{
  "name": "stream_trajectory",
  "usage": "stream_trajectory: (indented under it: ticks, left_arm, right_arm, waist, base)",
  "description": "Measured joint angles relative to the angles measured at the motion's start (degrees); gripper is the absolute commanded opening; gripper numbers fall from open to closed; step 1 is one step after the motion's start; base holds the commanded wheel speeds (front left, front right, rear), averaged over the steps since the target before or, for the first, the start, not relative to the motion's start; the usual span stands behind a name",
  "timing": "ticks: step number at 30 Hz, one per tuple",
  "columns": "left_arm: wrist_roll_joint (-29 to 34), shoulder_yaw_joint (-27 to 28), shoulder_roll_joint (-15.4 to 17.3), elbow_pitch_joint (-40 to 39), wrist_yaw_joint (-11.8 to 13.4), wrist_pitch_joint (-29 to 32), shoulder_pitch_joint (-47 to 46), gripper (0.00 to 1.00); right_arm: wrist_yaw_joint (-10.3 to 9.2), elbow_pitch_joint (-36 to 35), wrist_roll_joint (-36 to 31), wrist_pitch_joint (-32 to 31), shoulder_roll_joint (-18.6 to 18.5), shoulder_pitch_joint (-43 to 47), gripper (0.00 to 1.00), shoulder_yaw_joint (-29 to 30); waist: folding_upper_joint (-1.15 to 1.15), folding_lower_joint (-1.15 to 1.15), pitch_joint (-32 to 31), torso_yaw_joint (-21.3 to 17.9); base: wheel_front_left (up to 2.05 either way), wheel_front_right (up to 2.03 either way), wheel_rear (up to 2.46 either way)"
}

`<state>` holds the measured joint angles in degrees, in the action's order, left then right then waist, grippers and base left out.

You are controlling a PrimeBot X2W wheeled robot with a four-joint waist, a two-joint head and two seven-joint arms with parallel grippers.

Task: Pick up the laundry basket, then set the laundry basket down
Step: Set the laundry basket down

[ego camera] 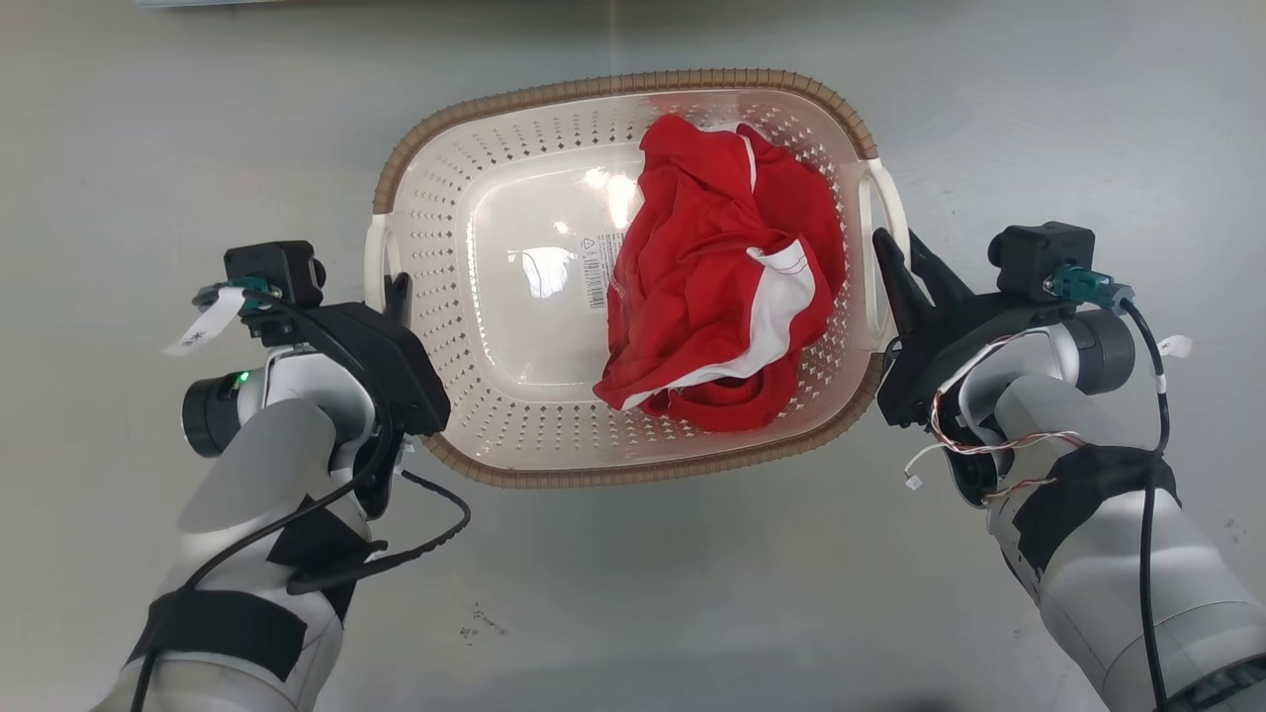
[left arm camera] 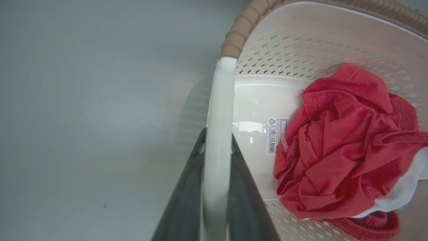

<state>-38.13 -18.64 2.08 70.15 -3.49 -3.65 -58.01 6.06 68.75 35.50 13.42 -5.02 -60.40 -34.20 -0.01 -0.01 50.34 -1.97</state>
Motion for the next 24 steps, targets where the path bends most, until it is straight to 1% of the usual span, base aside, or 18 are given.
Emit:
stream_trajectory:
  ticks: [8, 9, 10, 11, 12, 14, 16, 24]
  left_arm:
    - [0.0, -0.1, 0.0, 0.5, -0.3, 0.0, -0.5, 0.0]
    - [0.0, -0.1, -0.1, 0.7, -0.7, 0.0, -0.6, 0.0]
    - [-0.2, 0.1, -0.1, 0.8, -1.0, 0.0, -0.6, 0.09]
    - [-0.3, 0.2, -0.1, 0.9, -1.1, 0.0, -0.6, 0.58]
    - [-0.3, 0.1, -0.1, 1.0, -1.1, 0.0, -0.6, 1.0]
    - [-0.5, 0.2, 0.4, 1.3, -1.6, 0.0, -0.6, 1.0]
    - [-0.4, 0.0, 0.2, 1.3, -2.1, 0.0, -0.6, 1.0]
    - [-0.1, -1.2, 0.1, 1.3, -2.6, -2.2, -0.2, 1.0]
  right_arm:
    - [0.04, 0.3, 0.0, 0.3, 0.0, -0.1, 0.0, -0.1]
    - [0.08, 0.5, 0.0, 0.3, 0.1, -0.2, 0.38, -0.2]
    - [0.08, 0.5, 0.0, 0.3, 0.1, -0.2, 0.89, -0.2]
    - [0.08, 0.8, 0.1, 0.3, 0.1, -0.2, 1.0, 0.1]
    - [0.07, 1.1, 0.2, 0.3, -0.2, -0.2, 1.0, 0.1]
    - [0.07, 1.3, 0.2, 0.3, -0.9, -0.2, 1.0, 0.2]
    - [0.07, 1.5, 0.4, 0.3, -1.0, -0.1, 1.0, 0.4]
    - [0.52, 0.4, 0.8, 0.8, -0.9, -0.1, 1.0, 0.4]
  waist:
    - [0.0, 0.0, 0.0, 0.0]
    - [0.0, 0.01, -0.1, 0.0]
    - [0.01, 0.01, -0.2, 0.0]
    - [0.01, 0.01, -0.3, 0.0]
    - [0.01, 0.01, -0.4, 0.0]
    - [0.01, 0.02, -0.8, 0.1]
    - [0.01, 0.02, -1.3, 0.2]
    - [0.01, 0.02, -3.7, 0.3]
  base:
    - [0.0, 0.0, 0.0]
    - [0.0, 0.0, 0.0]
    - [0.0, 0.0, 0.0]
    - [0.0, 0.0, 0.0]
    - [0.0, 0.0, 0.0]
    - [0.0, 0.0, 0.0]
    - [0.0, 0.0, 0.0]
    - [0.0, 0.0, 0.0]
